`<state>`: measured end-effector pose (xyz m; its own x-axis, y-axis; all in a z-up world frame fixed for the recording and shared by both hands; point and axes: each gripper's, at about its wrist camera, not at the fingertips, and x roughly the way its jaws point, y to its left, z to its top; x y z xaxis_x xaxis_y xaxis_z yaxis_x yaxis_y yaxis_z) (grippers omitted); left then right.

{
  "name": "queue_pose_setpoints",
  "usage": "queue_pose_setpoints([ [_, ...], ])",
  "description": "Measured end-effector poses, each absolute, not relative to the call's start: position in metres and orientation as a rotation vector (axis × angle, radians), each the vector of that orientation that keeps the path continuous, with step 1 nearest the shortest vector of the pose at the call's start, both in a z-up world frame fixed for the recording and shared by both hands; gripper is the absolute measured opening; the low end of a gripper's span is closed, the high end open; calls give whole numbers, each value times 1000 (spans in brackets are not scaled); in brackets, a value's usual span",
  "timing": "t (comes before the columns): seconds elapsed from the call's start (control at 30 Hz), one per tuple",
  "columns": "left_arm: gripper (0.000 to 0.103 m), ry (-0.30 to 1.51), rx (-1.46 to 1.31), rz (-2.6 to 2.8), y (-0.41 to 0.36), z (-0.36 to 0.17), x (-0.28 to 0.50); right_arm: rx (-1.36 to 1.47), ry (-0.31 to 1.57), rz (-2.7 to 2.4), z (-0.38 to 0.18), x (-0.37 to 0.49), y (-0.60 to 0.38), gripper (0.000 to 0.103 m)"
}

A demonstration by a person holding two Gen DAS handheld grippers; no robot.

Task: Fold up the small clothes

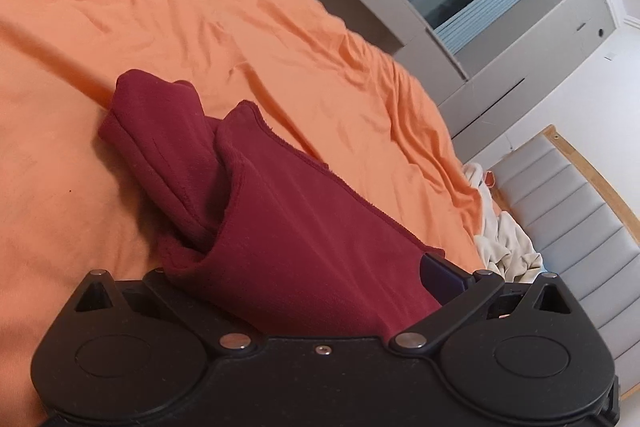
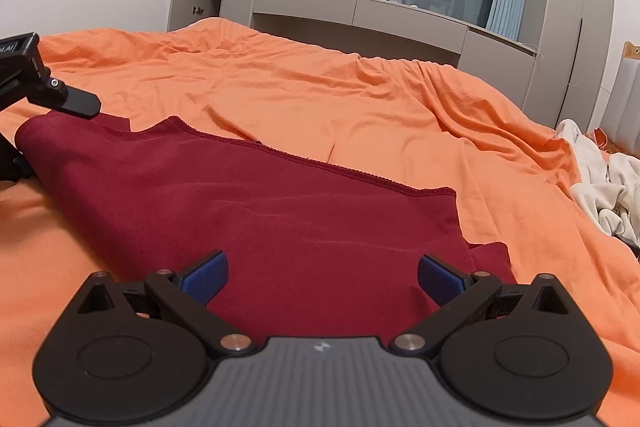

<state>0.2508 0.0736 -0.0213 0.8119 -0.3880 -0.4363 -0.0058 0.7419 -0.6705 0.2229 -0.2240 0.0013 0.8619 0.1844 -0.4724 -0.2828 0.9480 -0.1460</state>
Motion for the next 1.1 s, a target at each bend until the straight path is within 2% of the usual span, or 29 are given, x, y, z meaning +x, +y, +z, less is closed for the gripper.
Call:
queue_pose_setpoints([
  [0.4,102,488,-793,-182,77,-25,239,-307,405,284,13,225,-189,103],
  [0.5,102,488,-782,-169,74,-24,240,-392,424,282,-4,226,-176,103],
  [0.87,102,499,-703,-172,68,-25,240,-382,395,285,-12,221,-179,103],
  [1.1,102,485,-755,-85,67,-24,244,-383,390,286,-12,221,-181,103],
])
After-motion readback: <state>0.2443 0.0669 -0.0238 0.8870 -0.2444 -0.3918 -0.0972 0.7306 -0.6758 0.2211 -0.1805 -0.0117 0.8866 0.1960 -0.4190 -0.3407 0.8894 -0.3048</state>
